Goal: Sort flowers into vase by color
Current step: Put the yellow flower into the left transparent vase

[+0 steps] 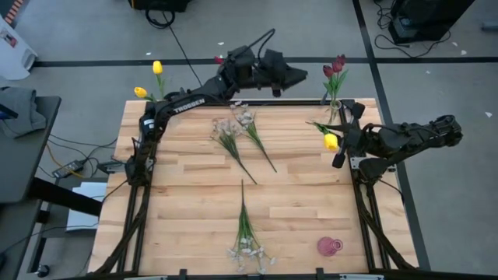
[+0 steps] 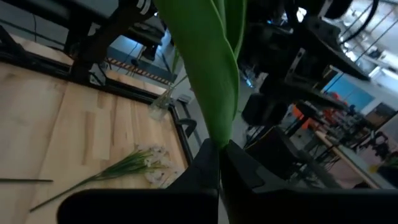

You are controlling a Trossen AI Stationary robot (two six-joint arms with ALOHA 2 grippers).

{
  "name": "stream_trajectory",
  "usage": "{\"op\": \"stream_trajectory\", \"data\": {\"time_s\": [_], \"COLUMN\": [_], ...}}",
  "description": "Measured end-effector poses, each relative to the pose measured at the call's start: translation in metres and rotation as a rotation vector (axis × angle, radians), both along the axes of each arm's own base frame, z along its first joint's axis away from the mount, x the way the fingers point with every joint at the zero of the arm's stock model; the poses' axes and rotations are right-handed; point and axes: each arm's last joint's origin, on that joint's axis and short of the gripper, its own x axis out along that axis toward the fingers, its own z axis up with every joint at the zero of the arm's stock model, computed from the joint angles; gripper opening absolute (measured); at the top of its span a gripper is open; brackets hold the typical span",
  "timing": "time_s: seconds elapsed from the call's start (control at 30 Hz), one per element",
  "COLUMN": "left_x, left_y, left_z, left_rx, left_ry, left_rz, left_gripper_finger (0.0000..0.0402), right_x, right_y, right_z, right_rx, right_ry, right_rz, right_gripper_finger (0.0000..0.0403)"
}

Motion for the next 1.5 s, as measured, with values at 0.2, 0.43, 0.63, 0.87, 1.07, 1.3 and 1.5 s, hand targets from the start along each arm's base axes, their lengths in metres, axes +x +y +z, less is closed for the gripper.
{"op": "stream_trajectory", "data": {"time_s": [0.2, 0.43, 0.63, 0.87, 1.07, 1.3, 1.5], "left_x": [-0.005, 0.000, 0.001, 0.012, 0.019, 0.023, 0.026], "left_y": [-0.002, -0.043, -0.097, -0.142, -0.148, -0.147, -0.153], "left_z": [-0.005, -0.043, -0.064, -0.058, -0.047, -0.041, -0.033], "left_rx": [0.188, 0.565, 0.907, 1.340, 1.457, 1.223, 1.195], "left_ry": [0.118, 0.566, 0.940, 0.868, 0.758, 0.609, 0.497], "left_rz": [-0.016, -0.037, 0.055, -0.007, 0.049, 0.046, 0.041], "left_gripper_finger": [0.0147, 0.0147, 0.0147, 0.0147, 0.0147, 0.0147, 0.0147], "right_x": [-0.010, -0.024, -0.034, -0.018, 0.002, 0.020, 0.028], "right_y": [-0.003, -0.008, -0.013, -0.012, -0.008, -0.003, -0.001], "right_z": [0.002, 0.008, 0.022, 0.018, 0.011, 0.003, -0.001], "right_rx": [0.056, 0.163, 0.295, 0.434, 0.521, 0.578, 0.579], "right_ry": [-0.040, -0.141, -0.241, -0.261, -0.248, -0.221, -0.199], "right_rz": [-0.004, -0.014, -0.039, -0.091, -0.131, -0.135, -0.145], "right_gripper_finger": [0.0010, 0.0009, 0.0009, 0.0009, 0.0009, 0.0009, 0.0009]}}
